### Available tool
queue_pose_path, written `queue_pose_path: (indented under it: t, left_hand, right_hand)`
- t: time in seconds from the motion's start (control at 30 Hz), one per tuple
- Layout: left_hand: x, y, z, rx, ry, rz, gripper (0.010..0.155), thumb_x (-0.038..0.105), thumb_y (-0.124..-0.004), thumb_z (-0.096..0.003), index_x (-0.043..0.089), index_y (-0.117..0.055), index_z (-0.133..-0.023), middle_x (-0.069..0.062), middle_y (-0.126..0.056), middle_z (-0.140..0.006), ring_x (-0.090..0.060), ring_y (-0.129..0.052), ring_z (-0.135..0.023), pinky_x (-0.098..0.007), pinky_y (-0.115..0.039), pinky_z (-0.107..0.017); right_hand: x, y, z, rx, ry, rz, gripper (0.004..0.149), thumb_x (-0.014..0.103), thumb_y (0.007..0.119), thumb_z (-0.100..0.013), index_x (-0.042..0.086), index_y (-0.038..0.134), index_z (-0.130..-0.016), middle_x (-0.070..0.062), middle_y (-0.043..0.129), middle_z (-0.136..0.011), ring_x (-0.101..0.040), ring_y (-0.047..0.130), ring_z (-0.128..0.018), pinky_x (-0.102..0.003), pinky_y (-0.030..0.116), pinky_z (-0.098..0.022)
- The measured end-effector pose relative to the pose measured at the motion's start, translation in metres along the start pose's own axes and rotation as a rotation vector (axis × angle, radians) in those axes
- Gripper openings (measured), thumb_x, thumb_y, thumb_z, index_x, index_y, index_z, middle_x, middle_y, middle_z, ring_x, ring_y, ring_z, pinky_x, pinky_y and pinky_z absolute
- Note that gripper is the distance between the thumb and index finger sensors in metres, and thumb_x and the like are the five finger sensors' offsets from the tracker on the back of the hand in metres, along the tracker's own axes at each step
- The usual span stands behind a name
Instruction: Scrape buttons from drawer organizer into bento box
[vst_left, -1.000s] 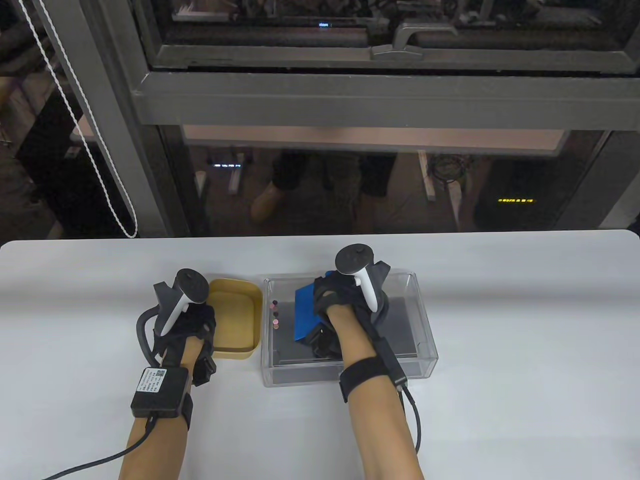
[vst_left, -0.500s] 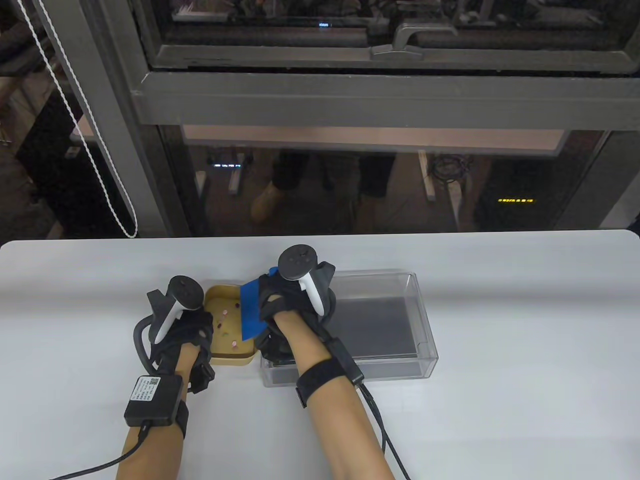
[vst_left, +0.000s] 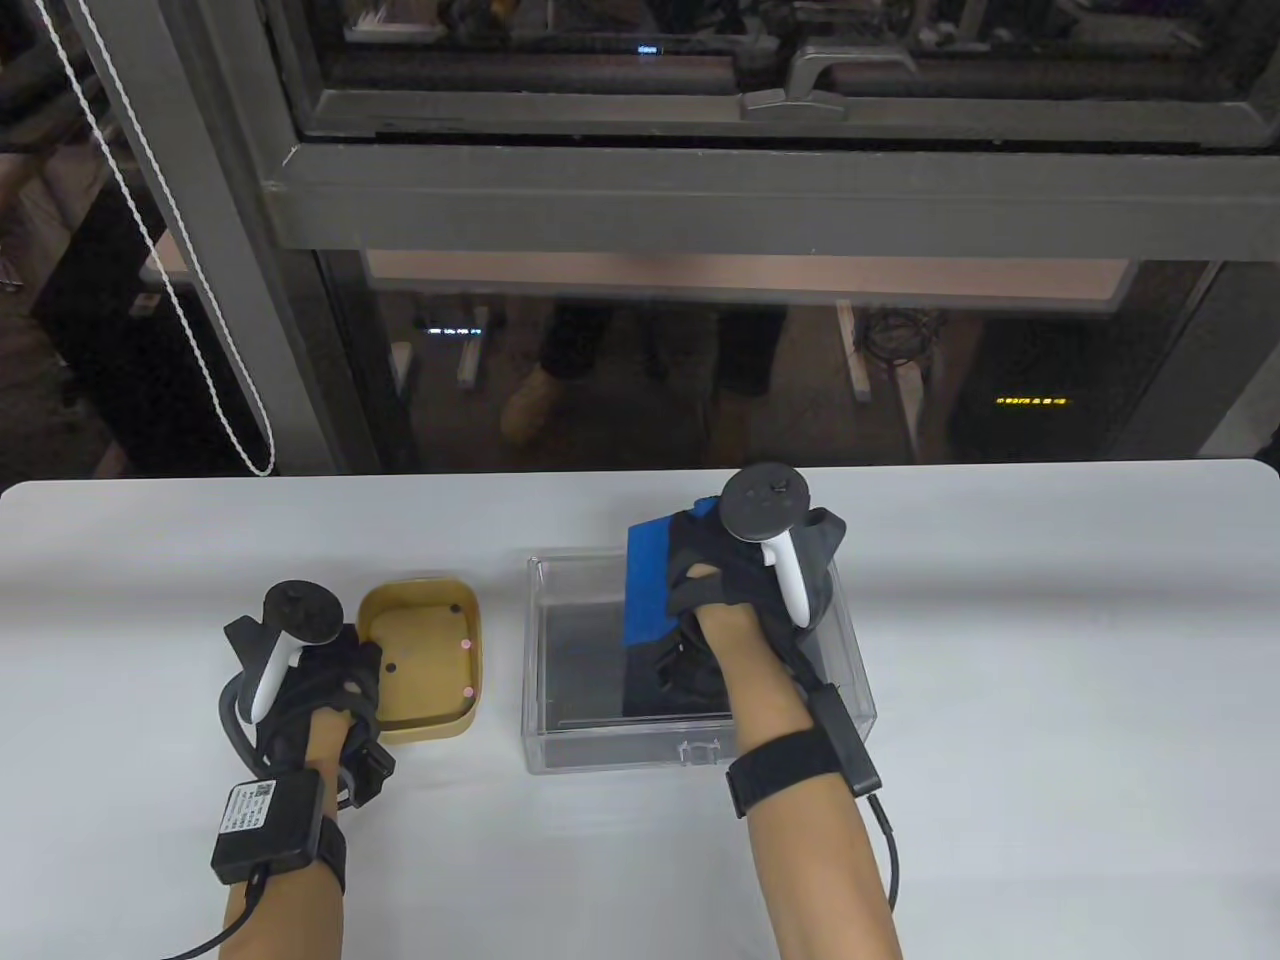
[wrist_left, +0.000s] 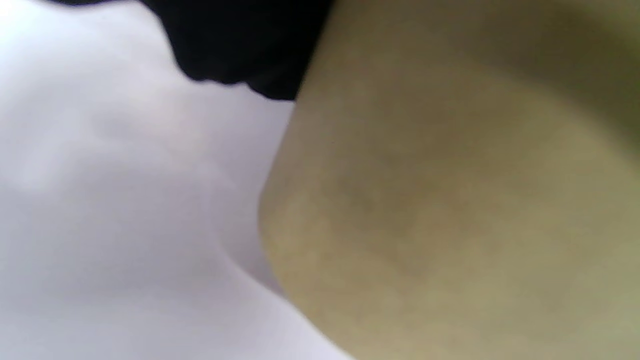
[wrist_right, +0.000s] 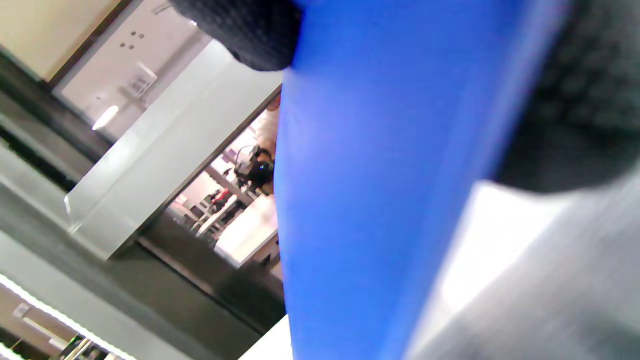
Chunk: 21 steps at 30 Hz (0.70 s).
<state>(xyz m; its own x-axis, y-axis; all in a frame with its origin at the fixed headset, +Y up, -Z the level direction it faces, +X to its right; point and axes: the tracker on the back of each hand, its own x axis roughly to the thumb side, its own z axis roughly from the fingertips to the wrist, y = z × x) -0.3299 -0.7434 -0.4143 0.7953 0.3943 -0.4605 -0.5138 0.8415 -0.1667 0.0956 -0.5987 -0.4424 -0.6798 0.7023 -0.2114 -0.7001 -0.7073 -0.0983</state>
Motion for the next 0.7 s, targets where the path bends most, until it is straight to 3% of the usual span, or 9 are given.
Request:
queue_pose_path:
  t: [0.17,0.4,0.53,0.7]
  left_hand:
    - [-0.012,-0.012,-0.005,-0.044,0.001,-0.013,0.053,0.039,-0.067,-0.057,0.014,-0.064,-0.103,-0.001,-0.096,-0.043,-0.009,-0.093,-0.02,-0.03,-0.084,-0.007]
    - [-0.02,-0.026,-0.009,-0.059,0.035,-0.055,0.056,0.043,-0.066,-0.0565,0.013,-0.061,-0.104,-0.001,-0.097,-0.048,-0.01,-0.094,-0.024,-0.031,-0.085,-0.011]
    - [-0.018,-0.025,-0.004,-0.033,0.049,-0.089,0.063,0.048,-0.066,-0.0559,0.013,-0.054,-0.107,-0.008,-0.095,-0.063,-0.018,-0.098,-0.038,-0.037,-0.087,-0.022]
    - [-0.011,-0.016,0.012,0.031,0.018,-0.13,0.07,0.05,-0.065,-0.0559,0.016,-0.041,-0.112,-0.019,-0.078,-0.097,-0.037,-0.088,-0.078,-0.056,-0.079,-0.052]
  right_hand:
    - [-0.027,-0.029,-0.002,-0.035,0.039,-0.013,0.063,0.034,0.074,-0.054,-0.008,0.052,-0.095,-0.017,0.083,-0.062,-0.025,0.103,-0.018,-0.026,0.1,0.0]
    - [-0.058,-0.053,-0.003,-0.049,0.064,-0.036,0.063,0.034,0.073,-0.055,-0.008,0.051,-0.096,-0.017,0.083,-0.063,-0.026,0.102,-0.019,-0.027,0.1,-0.001]
    - [-0.066,-0.062,-0.003,-0.038,0.049,-0.04,0.063,0.035,0.069,-0.055,-0.007,0.048,-0.097,-0.018,0.081,-0.066,-0.029,0.102,-0.023,-0.03,0.099,-0.005]
    - [-0.071,-0.073,-0.003,-0.042,-0.023,-0.038,0.065,0.035,0.063,-0.054,-0.006,0.042,-0.1,-0.021,0.076,-0.073,-0.037,0.1,-0.033,-0.04,0.098,-0.016]
